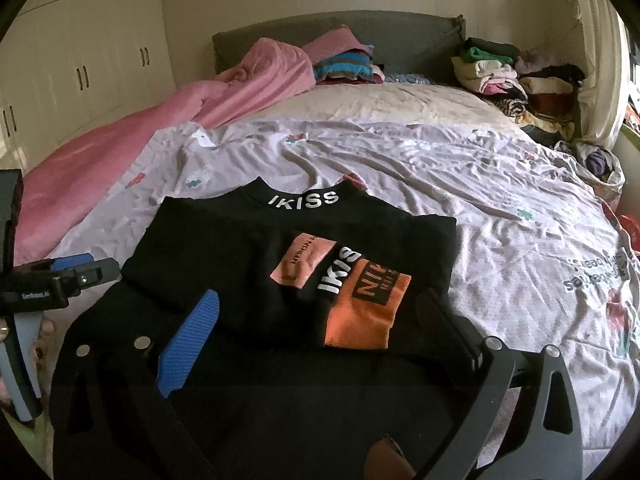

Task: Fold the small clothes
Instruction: 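Move both grippers down to the hem of the black shirt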

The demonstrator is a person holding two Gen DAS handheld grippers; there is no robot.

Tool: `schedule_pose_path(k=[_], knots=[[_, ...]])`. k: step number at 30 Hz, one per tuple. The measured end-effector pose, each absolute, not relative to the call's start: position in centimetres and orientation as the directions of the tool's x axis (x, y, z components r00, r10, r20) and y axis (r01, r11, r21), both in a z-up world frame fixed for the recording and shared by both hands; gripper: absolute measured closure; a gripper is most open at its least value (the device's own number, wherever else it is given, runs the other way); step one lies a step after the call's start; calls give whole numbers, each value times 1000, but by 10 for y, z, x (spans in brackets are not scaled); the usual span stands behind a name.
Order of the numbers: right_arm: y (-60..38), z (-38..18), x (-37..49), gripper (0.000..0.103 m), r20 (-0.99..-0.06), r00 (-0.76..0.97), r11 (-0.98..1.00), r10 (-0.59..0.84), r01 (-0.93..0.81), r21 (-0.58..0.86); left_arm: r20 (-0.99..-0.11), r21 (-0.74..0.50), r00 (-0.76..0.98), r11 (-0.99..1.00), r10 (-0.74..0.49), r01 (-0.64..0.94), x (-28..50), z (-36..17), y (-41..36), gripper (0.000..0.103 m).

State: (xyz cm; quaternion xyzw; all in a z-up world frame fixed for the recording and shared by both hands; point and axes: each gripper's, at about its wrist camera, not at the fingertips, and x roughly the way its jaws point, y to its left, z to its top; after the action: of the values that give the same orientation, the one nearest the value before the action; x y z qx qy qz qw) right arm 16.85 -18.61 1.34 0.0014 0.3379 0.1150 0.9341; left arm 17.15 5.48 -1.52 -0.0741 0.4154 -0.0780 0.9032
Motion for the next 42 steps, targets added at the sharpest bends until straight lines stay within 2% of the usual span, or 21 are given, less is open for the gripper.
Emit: schedule_pose_path(k=[14,42], knots=[[-188,18,145,4,-635,747,975,196,-218,45,-740,-154,647,983,-182,100,144,-18,50,9],[-190,2,104,4,-674,718,973,174,-232,4,-774,-144,622,989,-122,15,92,-34,89,9]])
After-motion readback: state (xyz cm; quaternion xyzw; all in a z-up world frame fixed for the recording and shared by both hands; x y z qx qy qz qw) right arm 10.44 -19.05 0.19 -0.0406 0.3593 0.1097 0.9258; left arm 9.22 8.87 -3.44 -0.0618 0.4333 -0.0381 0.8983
